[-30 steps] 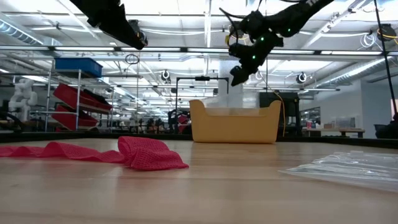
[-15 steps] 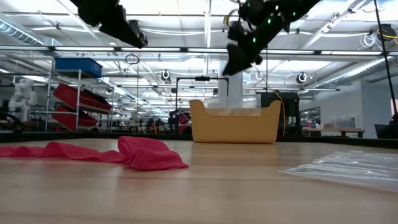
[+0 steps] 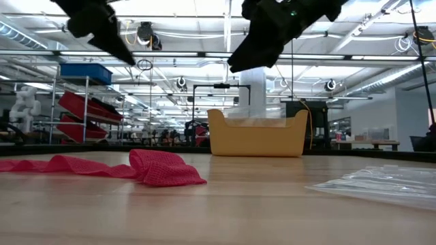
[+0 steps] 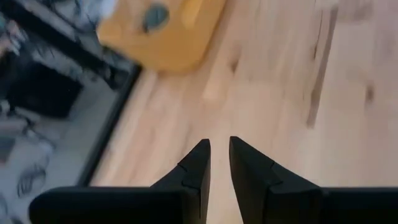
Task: Roll bandage
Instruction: Roll the red bandage
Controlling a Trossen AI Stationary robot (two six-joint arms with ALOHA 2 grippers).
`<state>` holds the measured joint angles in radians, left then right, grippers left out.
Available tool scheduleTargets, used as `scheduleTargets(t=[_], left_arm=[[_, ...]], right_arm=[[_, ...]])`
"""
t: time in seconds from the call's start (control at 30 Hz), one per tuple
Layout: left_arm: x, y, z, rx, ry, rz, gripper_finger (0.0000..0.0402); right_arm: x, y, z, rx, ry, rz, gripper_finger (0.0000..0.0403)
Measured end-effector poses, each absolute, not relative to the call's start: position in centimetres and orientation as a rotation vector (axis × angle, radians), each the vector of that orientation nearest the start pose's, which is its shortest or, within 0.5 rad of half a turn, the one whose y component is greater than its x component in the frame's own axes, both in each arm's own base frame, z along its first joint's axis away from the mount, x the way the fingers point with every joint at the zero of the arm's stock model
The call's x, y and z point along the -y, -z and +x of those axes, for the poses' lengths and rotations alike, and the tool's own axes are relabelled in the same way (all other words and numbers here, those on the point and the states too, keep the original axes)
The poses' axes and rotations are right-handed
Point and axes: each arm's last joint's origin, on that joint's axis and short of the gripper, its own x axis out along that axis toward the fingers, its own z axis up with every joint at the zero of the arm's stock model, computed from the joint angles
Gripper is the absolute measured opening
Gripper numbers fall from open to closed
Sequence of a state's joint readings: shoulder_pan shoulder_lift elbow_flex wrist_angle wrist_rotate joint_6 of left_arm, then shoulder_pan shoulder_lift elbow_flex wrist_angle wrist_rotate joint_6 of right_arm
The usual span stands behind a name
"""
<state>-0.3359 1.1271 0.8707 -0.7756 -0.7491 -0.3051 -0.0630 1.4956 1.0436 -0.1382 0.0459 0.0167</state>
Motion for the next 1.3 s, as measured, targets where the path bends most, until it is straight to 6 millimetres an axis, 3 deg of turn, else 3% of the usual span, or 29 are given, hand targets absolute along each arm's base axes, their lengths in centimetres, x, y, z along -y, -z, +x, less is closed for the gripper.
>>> scheduleTargets(t=[0.2,0.33,0.57,1.03,1.3], left_arm=[[5.2,-25.2,18.9,-0.967,-0.439,-0.017,0.0066],[6.0,-24.9,18.1,-1.038,-0.429,-0.174,0.0057],[8.0,-24.4,16.7,-1.205,-0.382,-0.44,0.0006],[13.4,-22.9,14.3,-1.309,-0.526,-0.701,0.0006],[15.4,-22.1,13.4,-1.308,-0.595,-0.782,0.0006]], right_arm=[[-0.6,-24.5,32.4,-0.583,0.046,0.028,0.021],[-1.2,-23.9,32.2,-0.567,0.038,0.054,0.021],[-1.3,-22.9,31.8,-0.594,0.035,0.052,0.021],[-1.0,-18.1,29.8,-0.638,0.08,0.008,0.021],[-1.0,-17.8,29.7,-0.622,0.06,-0.041,0.021]])
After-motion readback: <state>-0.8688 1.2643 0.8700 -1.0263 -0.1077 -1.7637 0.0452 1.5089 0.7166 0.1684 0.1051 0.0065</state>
